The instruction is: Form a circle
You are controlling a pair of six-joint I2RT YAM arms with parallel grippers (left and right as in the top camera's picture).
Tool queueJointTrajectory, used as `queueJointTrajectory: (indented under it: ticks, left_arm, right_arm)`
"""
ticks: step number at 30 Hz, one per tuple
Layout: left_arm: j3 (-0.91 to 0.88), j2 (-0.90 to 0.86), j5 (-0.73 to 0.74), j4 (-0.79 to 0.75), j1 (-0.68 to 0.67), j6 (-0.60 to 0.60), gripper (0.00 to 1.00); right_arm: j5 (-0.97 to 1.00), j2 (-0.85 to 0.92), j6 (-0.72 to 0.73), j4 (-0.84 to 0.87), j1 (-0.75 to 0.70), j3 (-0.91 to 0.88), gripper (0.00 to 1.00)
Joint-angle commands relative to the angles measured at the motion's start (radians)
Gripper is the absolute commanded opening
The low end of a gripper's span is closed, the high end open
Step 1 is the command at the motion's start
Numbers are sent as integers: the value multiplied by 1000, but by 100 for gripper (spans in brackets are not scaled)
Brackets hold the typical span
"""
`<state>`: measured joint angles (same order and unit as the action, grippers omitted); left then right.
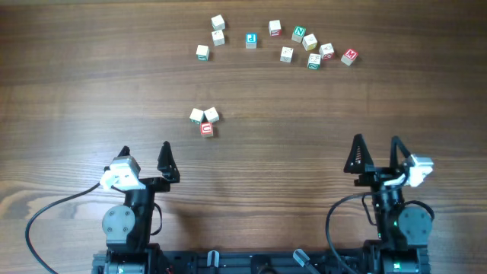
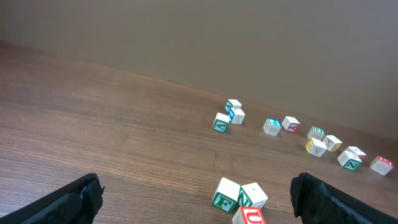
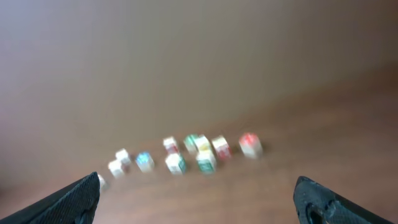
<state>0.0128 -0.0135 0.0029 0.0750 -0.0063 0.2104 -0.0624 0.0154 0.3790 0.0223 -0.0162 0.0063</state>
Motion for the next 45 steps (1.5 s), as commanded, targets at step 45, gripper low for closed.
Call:
queueJointTrajectory:
  ticks: [45]
  left_arm:
    - [-7, 11, 15, 0, 6, -20, 100]
  right_arm:
    - [10, -11, -193, -21, -12, -1, 100]
